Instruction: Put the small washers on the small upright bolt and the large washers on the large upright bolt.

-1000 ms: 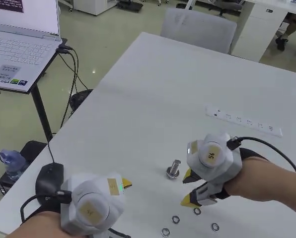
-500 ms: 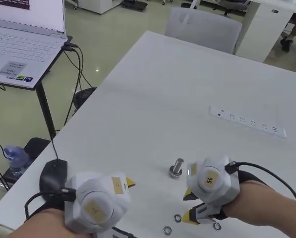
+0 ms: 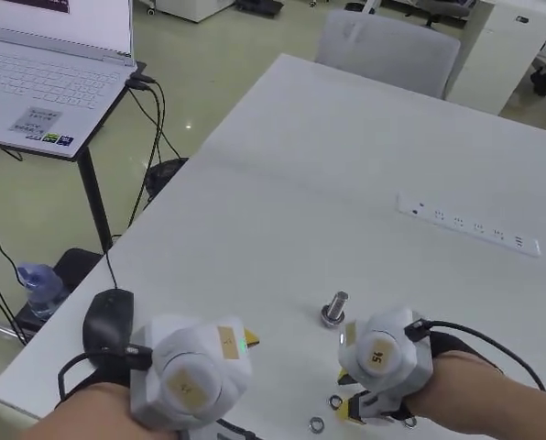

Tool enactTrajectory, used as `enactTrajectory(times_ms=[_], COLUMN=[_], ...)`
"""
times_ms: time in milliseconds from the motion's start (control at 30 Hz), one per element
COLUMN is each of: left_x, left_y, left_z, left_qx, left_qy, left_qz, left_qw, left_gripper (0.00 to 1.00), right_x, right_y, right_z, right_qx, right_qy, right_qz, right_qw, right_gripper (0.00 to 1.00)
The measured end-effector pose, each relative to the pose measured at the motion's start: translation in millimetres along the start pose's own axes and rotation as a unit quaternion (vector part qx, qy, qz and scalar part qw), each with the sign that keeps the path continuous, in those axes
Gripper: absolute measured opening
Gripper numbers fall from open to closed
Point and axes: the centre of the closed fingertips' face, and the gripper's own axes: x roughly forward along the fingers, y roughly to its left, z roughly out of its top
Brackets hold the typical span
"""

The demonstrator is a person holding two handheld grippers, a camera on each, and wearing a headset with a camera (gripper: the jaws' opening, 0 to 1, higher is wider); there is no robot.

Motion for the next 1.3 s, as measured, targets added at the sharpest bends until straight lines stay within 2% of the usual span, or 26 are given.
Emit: enactTrajectory(times_ms=[300, 700, 867, 1067, 1100, 1300], left_x=[-3.3, -3.5, -4.4, -4.5, -4.4, -3.5], left_y=[-0.1, -2.7, -3.1, -4.2, -4.4, -5.3], left_z=[-3.8, -3.8, -3.4, -3.3, -3.2, -3.3], left_qx=[-0.002, -0.006, -0.007, -0.008, -0.007, -0.005], left_qy=[0.002, 0.0, -0.001, 0.0, 0.0, 0.001], left_qz=[0.001, -0.001, -0.001, -0.002, -0.001, -0.004], left_qw=[1.0, 1.0, 1.0, 1.0, 1.0, 1.0], left_gripper=[0.73, 0.72, 0.71, 0.7, 0.7, 0.69], right_x=[4.7, 4.5, 4.4, 4.8, 4.2, 3.8], right_y=[-0.2, 2.2, 2.9, 3.2, 3.3, 2.0], right_z=[-5.9, -3.2, -2.6, -2.0, -2.3, -3.6], right_qx=[-0.005, -0.008, -0.01, 0.003, 0.017, 0.039], right_qy=[0.012, 0.006, 0.013, 0.03, 0.029, 0.013], right_qz=[-0.003, -0.002, -0.004, -0.005, -0.006, -0.009], right_qw=[0.9999, 0.9999, 0.9999, 0.9995, 0.9994, 0.9991], right_gripper=[0.22, 0.15, 0.14, 0.13, 0.13, 0.13])
